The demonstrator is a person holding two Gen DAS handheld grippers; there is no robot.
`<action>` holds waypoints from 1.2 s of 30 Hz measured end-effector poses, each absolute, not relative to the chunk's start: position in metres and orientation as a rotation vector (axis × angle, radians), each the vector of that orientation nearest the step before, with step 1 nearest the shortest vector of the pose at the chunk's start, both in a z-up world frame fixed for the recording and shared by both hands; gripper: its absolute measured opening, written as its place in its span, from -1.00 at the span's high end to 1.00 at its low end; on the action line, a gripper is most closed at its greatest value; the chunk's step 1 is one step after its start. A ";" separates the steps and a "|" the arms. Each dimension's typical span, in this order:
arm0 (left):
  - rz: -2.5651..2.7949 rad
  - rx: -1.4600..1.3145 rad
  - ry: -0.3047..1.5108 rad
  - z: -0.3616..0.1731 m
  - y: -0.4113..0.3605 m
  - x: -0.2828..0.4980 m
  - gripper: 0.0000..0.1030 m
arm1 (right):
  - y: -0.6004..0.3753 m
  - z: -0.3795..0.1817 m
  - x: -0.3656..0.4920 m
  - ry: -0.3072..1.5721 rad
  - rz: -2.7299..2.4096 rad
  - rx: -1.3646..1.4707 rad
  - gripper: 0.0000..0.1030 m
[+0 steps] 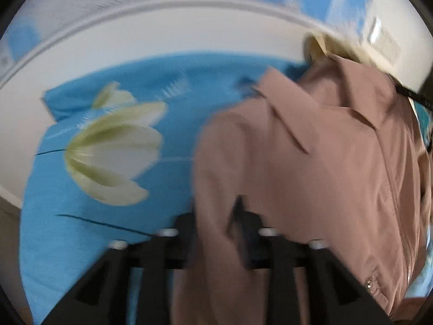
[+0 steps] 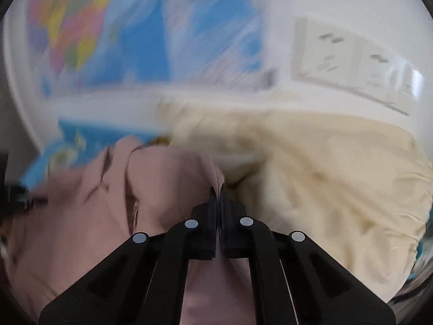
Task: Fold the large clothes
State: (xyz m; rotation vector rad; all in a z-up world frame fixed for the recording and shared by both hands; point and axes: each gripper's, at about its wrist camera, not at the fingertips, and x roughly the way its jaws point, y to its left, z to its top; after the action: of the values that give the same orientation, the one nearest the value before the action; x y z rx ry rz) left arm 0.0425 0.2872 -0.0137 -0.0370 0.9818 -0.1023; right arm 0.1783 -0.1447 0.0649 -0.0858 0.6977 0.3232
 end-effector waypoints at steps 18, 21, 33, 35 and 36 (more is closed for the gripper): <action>-0.229 0.110 1.017 -0.018 0.272 -0.102 0.63 | -0.143 0.047 0.147 0.747 0.365 0.013 0.08; -0.095 0.054 1.032 -0.014 0.299 -0.086 0.97 | -0.133 0.049 0.134 0.731 0.382 -0.030 0.07; 0.324 0.011 0.997 0.031 0.373 -0.021 -0.14 | -0.122 0.034 0.118 0.755 0.443 -0.033 -0.03; 0.246 -0.013 0.972 0.024 0.362 -0.036 -0.19 | -0.130 0.030 0.105 0.770 0.468 -0.012 -0.14; 0.196 -0.018 0.954 0.023 0.353 -0.047 -0.23 | -0.133 0.028 0.098 0.775 0.482 -0.006 -0.24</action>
State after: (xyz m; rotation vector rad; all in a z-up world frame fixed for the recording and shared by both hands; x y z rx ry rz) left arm -0.0470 0.3534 0.0229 -0.0183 0.9538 0.1963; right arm 0.0978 -0.1331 0.0284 -0.0058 0.7753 0.4822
